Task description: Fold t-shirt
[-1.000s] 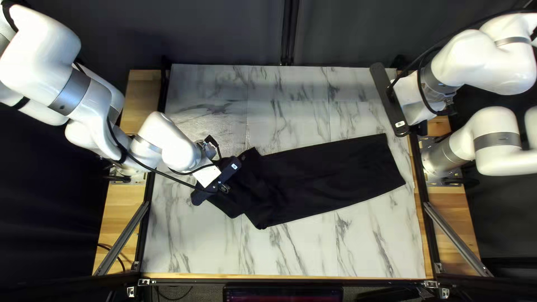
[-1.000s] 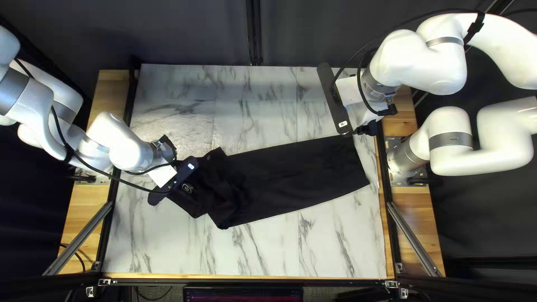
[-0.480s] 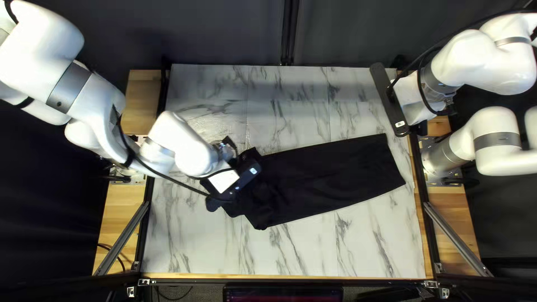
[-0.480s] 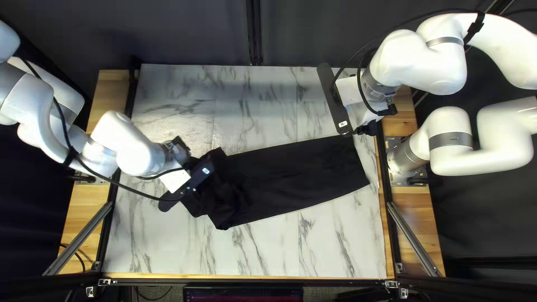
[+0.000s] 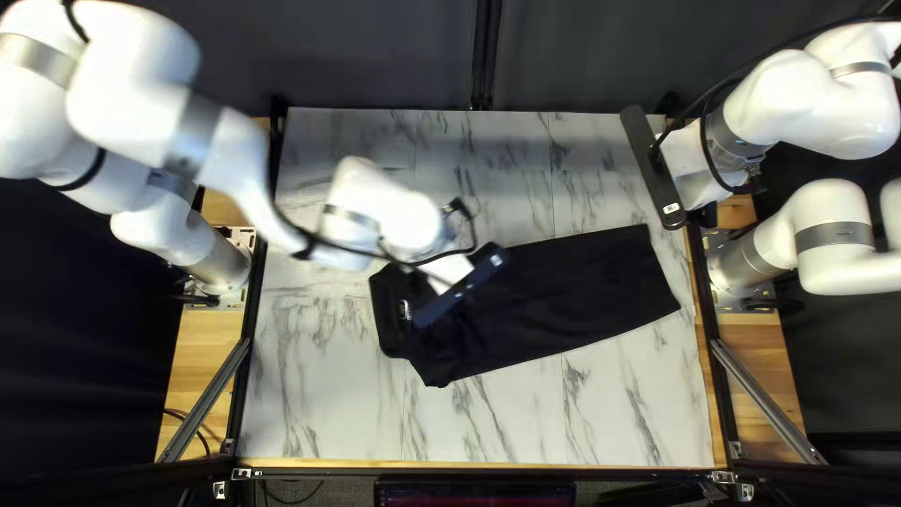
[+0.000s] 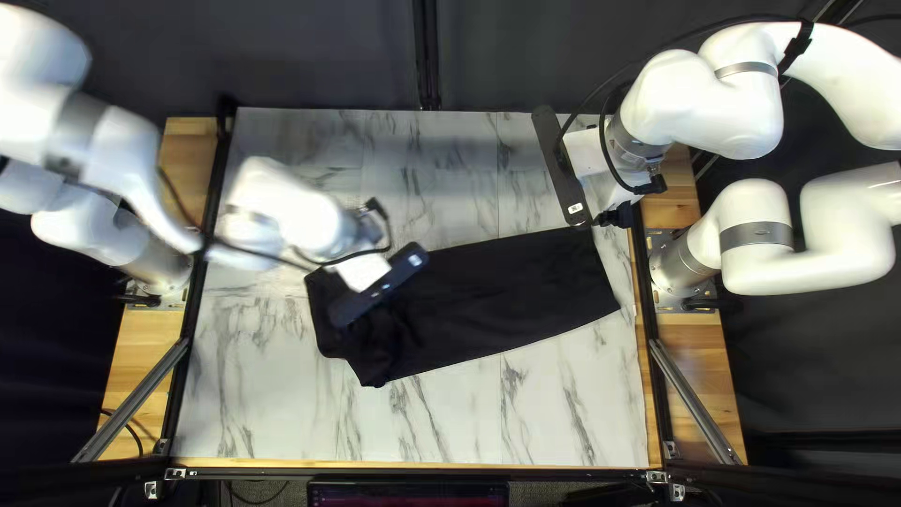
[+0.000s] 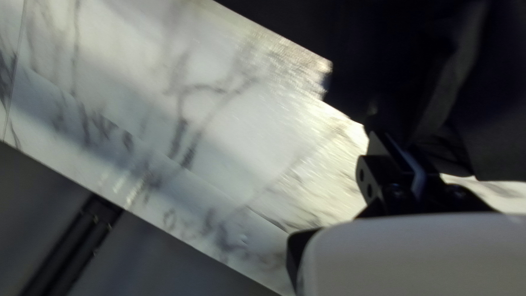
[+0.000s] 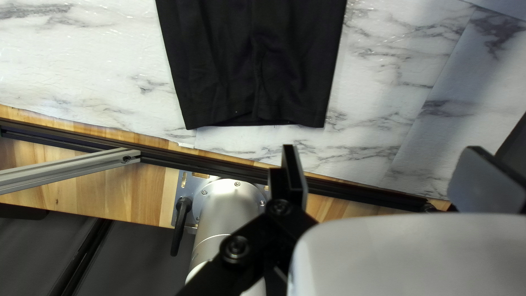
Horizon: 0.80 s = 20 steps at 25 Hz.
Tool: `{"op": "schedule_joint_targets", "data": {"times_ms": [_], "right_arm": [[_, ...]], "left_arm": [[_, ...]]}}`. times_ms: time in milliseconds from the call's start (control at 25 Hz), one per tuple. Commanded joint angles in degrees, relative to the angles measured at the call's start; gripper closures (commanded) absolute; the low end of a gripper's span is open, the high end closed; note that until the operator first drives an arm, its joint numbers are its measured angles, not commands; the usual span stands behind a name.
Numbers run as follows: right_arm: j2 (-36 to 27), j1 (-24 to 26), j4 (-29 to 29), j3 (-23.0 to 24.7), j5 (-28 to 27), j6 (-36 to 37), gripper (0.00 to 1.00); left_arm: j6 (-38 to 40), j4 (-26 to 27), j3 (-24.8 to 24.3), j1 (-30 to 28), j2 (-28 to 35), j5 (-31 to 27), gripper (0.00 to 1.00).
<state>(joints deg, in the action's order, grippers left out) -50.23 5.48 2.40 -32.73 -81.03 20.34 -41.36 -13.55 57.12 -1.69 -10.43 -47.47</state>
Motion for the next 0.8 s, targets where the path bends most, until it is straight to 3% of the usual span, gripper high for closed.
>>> {"op": "schedule_joint_targets", "data": {"times_ms": [40, 320, 440, 600, 800], "right_arm": [[0.0, 0.0, 0.0, 0.0, 0.0, 0.0, 0.00], [0.0, 0.0, 0.0, 0.0, 0.0, 0.0, 0.00], [0.0, 0.0, 0.0, 0.0, 0.0, 0.0, 0.00], [0.0, 0.0, 0.0, 0.0, 0.0, 0.0, 0.00], [0.0, 0.0, 0.0, 0.0, 0.0, 0.0, 0.00]], "left_arm": [[-1.5, 1.1, -0.1, 0.3, -0.7, 1.6, 0.00], [-1.0, 0.5, -3.6, -0.2, 4.0, 1.8, 0.00], [3.2, -2.3, -8.0, -1.8, 8.6, 2.5, 0.00], [14.8, -7.5, -16.4, -7.8, 15.3, 5.2, 0.00], [32.3, -12.5, -21.0, -17.8, 17.8, 5.1, 0.00]]}}
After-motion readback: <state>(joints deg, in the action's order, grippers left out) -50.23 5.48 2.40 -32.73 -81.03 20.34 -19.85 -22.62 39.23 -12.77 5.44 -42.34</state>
